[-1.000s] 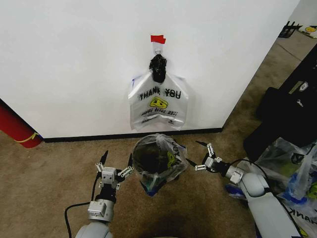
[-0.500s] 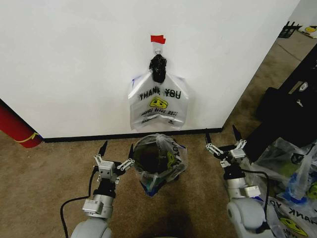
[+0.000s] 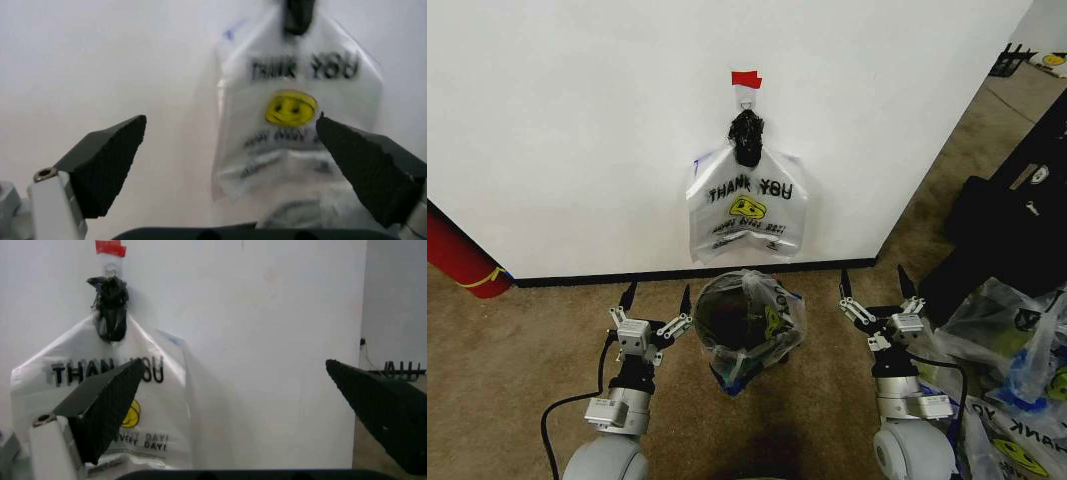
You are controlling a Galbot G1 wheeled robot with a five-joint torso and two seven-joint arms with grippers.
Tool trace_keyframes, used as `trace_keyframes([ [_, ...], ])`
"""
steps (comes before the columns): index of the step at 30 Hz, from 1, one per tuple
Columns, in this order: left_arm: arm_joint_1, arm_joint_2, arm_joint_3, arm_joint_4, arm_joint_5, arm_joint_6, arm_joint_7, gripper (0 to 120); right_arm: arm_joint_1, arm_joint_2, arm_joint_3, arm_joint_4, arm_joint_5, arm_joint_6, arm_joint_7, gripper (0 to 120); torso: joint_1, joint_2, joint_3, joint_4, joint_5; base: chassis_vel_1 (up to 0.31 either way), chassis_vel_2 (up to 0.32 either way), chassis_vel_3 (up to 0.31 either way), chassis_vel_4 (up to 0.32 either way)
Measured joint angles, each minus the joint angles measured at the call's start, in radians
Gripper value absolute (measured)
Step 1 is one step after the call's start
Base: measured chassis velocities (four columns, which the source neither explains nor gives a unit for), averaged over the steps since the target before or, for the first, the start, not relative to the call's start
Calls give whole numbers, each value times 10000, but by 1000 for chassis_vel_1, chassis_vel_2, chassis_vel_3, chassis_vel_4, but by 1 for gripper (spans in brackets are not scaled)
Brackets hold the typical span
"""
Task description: Pick up the garbage bag from the wall and place it over the trash bin.
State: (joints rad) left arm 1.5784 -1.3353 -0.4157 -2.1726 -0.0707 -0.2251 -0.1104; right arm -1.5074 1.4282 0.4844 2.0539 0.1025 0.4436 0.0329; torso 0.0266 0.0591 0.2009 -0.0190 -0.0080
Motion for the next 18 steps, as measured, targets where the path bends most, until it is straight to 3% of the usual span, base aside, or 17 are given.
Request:
trace_keyframes([
  [3, -80, -113, -40, -9, -399, -98, -145, 100, -202, 199, 81, 71, -325, 179, -17, 100, 0, 0, 0, 6, -5, 0, 0, 0, 0],
  [5, -131, -141, -91, -122, -833, -153, -269, 100, -705, 985, 165, 155, -661, 461, -92, 100, 0, 0, 1, -9, 7, 0, 0, 0, 0],
  [7, -261, -106, -157, -198, -1036, -27, -306, 100, -938, 1408, 288, 204, -1065, 805, -113, 100, 0, 0, 0, -3, -2, 0, 0, 0, 0],
  [18, -98, -120, -206, -110, -806, -78, -206, 100, -1417, 1658, 436, 181, -1690, 1483, 82, 100, 0, 1, 0, -3, -2, 0, 0, 0, 0],
])
